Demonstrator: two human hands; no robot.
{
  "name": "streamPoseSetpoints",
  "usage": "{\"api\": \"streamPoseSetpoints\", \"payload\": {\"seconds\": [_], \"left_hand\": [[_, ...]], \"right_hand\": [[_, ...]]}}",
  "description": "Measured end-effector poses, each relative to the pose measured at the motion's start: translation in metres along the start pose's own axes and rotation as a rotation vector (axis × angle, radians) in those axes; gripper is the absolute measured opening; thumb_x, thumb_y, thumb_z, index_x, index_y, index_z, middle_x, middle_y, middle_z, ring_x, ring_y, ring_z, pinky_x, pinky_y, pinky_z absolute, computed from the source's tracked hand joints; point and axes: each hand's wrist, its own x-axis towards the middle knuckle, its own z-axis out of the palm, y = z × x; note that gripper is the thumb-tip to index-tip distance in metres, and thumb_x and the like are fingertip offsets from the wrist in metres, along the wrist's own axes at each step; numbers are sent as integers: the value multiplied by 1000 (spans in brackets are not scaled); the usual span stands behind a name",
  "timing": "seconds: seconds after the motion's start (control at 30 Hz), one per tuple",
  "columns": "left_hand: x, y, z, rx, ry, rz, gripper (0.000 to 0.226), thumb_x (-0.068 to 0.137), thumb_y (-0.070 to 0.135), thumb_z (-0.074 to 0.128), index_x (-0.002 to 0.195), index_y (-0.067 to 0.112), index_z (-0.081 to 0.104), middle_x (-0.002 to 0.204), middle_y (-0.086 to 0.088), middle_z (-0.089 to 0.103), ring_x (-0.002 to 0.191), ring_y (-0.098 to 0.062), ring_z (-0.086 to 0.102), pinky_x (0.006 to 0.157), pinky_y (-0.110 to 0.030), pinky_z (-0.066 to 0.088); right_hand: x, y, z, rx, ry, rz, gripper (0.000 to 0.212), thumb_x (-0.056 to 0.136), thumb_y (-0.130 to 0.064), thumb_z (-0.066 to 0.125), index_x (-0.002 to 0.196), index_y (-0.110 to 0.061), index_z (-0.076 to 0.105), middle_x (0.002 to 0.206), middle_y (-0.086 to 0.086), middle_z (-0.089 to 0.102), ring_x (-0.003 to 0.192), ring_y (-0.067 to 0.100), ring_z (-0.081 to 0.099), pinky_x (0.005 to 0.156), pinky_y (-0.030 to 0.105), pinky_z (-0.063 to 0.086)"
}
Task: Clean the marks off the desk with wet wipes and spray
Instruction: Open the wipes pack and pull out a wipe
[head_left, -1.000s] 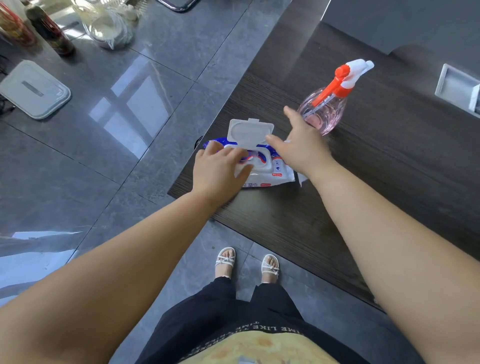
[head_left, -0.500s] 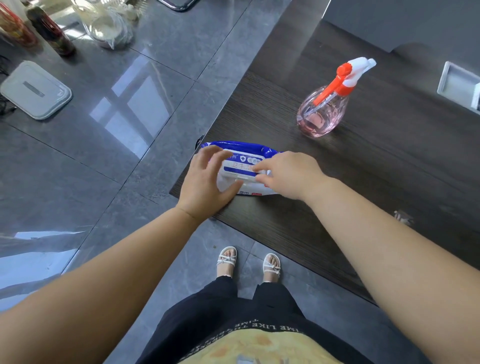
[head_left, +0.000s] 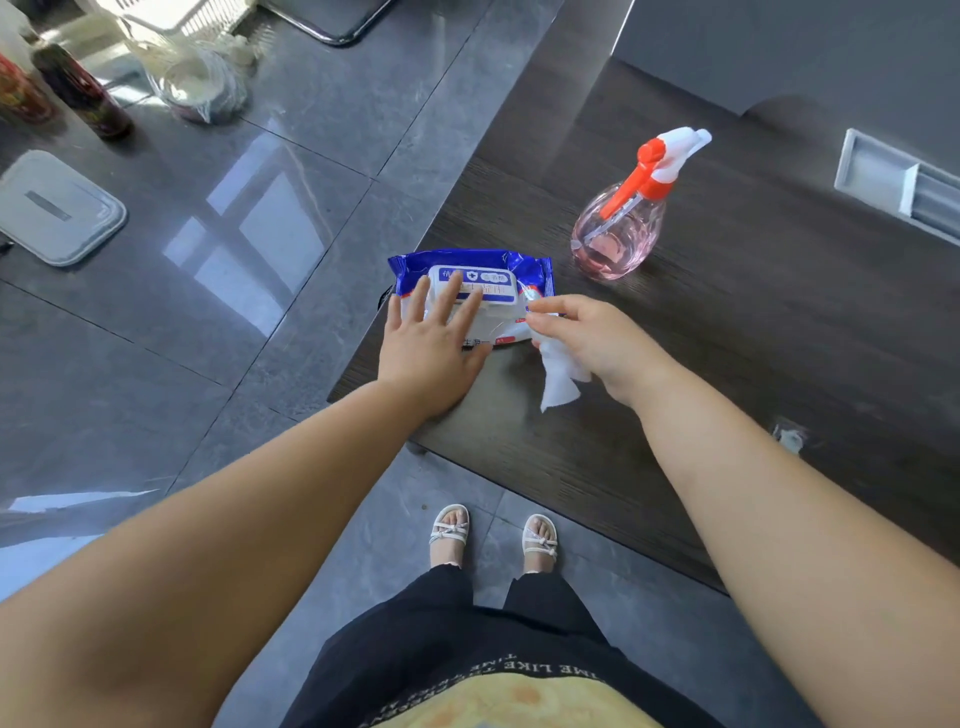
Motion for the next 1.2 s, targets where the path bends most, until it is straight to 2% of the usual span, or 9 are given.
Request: {"api": "streamPoseSetpoints", "payload": {"seconds": [0.07, 0.2, 0.33, 0.43, 0.67, 0.77, 0.9, 1.0, 1.2], "left_hand": [[-2, 10, -9, -127, 133, 42, 52, 95, 41, 39, 144, 23, 31, 156, -3, 19, 143, -30, 12, 116, -46, 7], [-17, 38, -29, -703, 237, 7, 33, 94, 23, 48, 125, 14, 55, 132, -4, 51, 122, -20, 45, 99, -32, 37], [-24, 60, -41, -1354, -165, -238, 39, 84, 42, 63, 115, 21, 52, 103, 6, 62, 92, -8, 60, 75, -27, 49], [-25, 57, -36, -1622, -434, -348, 18, 85, 30, 64, 97, 17, 62, 82, 3, 65, 79, -14, 59, 72, -27, 47], [-19, 57, -35, -1782, -381, -455, 10, 88, 7, 54, 80, 13, 53, 89, -6, 62, 85, -20, 58, 80, -30, 46], [-17, 61, -41, -1789, -253, -419, 17, 88, 4, 53, 74, 14, 52, 69, 2, 66, 77, -16, 56, 73, -24, 45], [-15, 65, -43, -1621, -128, -256, 20, 75, 21, 67, 64, 19, 51, 65, 1, 60, 67, -15, 53, 63, -25, 43], [-14, 70, -44, -1508, -62, -194, 21, 67, 33, 69, 67, 22, 52, 72, 0, 58, 71, -17, 52, 67, -29, 43], [-15, 83, -44, -1466, -51, -218, 15, 84, 24, 63, 79, 13, 53, 78, -4, 59, 72, -16, 55, 70, -35, 48]], "right_hand": [[-3, 0, -7, 156, -18, 41, 16, 84, -25, 68, 100, -26, 67, 114, 4, 65, 106, 24, 61, 91, 40, 48], [-11, -1, -13, 370, -103, 74, 21, 88, -16, 64, 108, -20, 64, 107, 4, 66, 93, 16, 62, 72, 30, 50], [-17, 1, -16, 480, -141, 52, 14, 92, -13, 56, 104, -17, 62, 98, 3, 67, 86, 15, 62, 69, 28, 49], [-20, 4, -20, 493, -91, 38, 12, 93, -17, 55, 104, -15, 61, 97, 4, 67, 86, 16, 62, 72, 33, 52], [-27, 17, -37, 476, 97, 65, 9, 87, -16, 65, 86, -16, 56, 94, 6, 59, 86, 19, 61, 68, 32, 55], [-30, 22, -47, 555, 154, 65, 15, 89, -17, 63, 80, -16, 50, 92, 7, 60, 83, 20, 61, 66, 33, 56], [-33, 30, -59, 542, 211, 73, 15, 93, -26, 57, 89, -13, 52, 89, 8, 62, 81, 20, 62, 72, 36, 57], [-37, 37, -64, 478, 239, 83, 21, 95, -31, 53, 98, -10, 52, 91, 8, 63, 83, 20, 64, 78, 37, 58], [-45, 49, -77, 635, 182, 89, 21, 94, -30, 53, 102, -10, 51, 102, 8, 61, 95, 21, 62, 85, 39, 55]]}}
